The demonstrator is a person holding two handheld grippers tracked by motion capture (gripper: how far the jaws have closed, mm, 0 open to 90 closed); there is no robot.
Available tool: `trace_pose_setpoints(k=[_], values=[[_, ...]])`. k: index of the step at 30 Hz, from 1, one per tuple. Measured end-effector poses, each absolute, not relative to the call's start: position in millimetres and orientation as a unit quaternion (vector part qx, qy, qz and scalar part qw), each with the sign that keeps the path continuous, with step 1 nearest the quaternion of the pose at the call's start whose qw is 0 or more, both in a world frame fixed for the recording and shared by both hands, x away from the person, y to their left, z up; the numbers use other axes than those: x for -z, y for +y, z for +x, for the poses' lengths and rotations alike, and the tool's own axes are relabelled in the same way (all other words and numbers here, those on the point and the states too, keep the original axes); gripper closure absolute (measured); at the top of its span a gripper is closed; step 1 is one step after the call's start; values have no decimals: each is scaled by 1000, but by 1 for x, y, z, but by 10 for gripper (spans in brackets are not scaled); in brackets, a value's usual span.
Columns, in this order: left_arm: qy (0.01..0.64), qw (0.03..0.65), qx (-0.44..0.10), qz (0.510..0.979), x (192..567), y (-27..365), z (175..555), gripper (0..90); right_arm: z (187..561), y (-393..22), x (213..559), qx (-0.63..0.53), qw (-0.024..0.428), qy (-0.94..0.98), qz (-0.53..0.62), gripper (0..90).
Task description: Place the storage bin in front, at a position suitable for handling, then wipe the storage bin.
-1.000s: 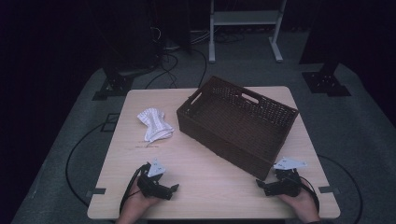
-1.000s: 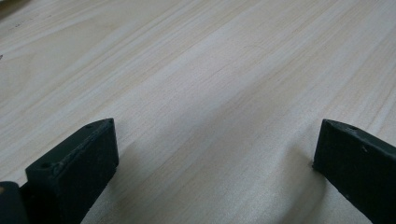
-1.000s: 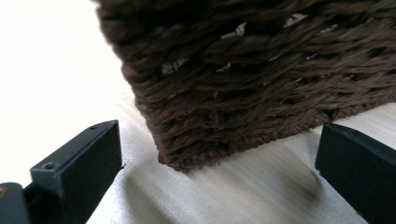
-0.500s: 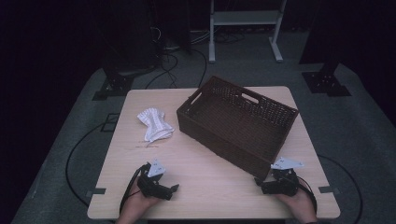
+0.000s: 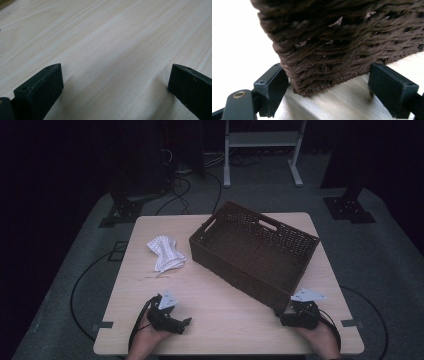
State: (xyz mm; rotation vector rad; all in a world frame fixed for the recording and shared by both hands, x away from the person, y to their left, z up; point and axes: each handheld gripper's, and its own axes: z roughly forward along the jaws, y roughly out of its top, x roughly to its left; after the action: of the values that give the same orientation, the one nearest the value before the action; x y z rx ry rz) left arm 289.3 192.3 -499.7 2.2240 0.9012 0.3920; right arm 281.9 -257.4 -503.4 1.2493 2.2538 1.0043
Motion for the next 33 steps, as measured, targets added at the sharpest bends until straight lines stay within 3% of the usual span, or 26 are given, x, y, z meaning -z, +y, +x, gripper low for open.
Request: trace_pose_setpoints(k=[33], values=[[360, 351, -157, 850, 475, 204, 317, 0, 282, -257, 503, -357, 187, 800, 444, 163]])
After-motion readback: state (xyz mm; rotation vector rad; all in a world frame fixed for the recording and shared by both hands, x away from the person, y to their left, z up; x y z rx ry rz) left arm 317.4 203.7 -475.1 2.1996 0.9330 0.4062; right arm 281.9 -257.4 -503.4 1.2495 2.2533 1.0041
